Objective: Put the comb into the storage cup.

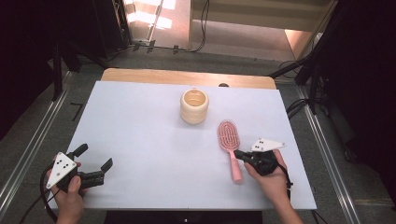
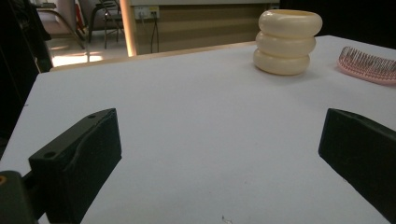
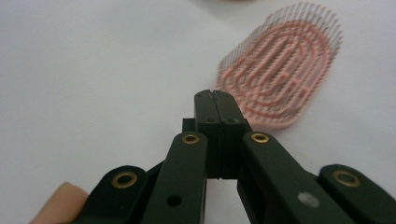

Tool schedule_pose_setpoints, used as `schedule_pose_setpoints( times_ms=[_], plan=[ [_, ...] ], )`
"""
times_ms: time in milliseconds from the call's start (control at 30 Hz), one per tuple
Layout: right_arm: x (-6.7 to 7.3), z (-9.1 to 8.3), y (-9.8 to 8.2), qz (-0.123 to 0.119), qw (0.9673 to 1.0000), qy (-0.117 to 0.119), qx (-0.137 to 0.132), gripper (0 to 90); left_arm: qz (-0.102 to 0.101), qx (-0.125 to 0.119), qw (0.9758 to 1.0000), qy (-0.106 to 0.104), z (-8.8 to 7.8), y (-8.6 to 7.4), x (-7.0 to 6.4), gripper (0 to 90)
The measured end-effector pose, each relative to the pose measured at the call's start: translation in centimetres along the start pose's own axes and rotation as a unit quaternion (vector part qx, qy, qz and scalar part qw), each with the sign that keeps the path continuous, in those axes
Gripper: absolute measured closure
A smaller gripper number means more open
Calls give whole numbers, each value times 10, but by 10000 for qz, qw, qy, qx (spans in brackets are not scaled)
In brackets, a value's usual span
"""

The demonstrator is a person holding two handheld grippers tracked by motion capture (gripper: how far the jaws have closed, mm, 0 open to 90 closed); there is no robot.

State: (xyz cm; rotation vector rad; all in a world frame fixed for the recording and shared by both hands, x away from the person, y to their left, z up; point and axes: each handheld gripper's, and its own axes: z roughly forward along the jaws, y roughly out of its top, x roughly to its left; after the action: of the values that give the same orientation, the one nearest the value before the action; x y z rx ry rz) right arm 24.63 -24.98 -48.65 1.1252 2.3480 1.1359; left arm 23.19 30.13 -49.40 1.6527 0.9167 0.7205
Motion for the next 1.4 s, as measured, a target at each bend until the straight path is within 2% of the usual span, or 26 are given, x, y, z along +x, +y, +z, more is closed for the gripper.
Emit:
schedule_pose_setpoints(
  times_ms=[33, 67, 133, 200, 233, 433, 600, 967, 1133, 1400],
  plan=[
    [10, -2, -2, -45, 10000, 88, 5, 879, -7, -7, 10000, -1, 0, 0, 0, 1],
    [10, -2, -2, -45, 10000, 88, 5, 879, -5, -7, 10000, -5, 0, 0, 0, 1],
    [23, -1, -7, -105, 9998, 147, 67, 878, -1, -19, 10000, -3, 0, 0, 0, 1],
    [26, 0, -10, -108, 9997, 195, 85, 878, 4, -20, 10000, -4, -1, 0, 0, 1],
    [32, 2, -13, -113, 9995, 252, 148, 878, 8, -22, 10000, -8, -1, 0, 0, 1],
    [42, 7, -18, -211, 9989, 274, 327, 878, 58, -8, 10000, -32, -1, 0, -1, 1],
    [39, 8, -19, -66, 9988, 283, 403, 878, 102, 23, 9999, -24, 0, 0, -2, 1],
    [32, 5, -22, -70, 9987, 179, 475, 878, 122, 29, 9999, -32, 0, 0, -2, 1],
    [28, 1, -24, -80, 9986, 19, 525, 878, 126, 26, 9999, -43, 0, 0, -2, 2],
    [14, -6, -29, 75, 9984, -135, 550, 878, 133, 24, 9999, -58, -1, 0, -2, 1]
  ],
)
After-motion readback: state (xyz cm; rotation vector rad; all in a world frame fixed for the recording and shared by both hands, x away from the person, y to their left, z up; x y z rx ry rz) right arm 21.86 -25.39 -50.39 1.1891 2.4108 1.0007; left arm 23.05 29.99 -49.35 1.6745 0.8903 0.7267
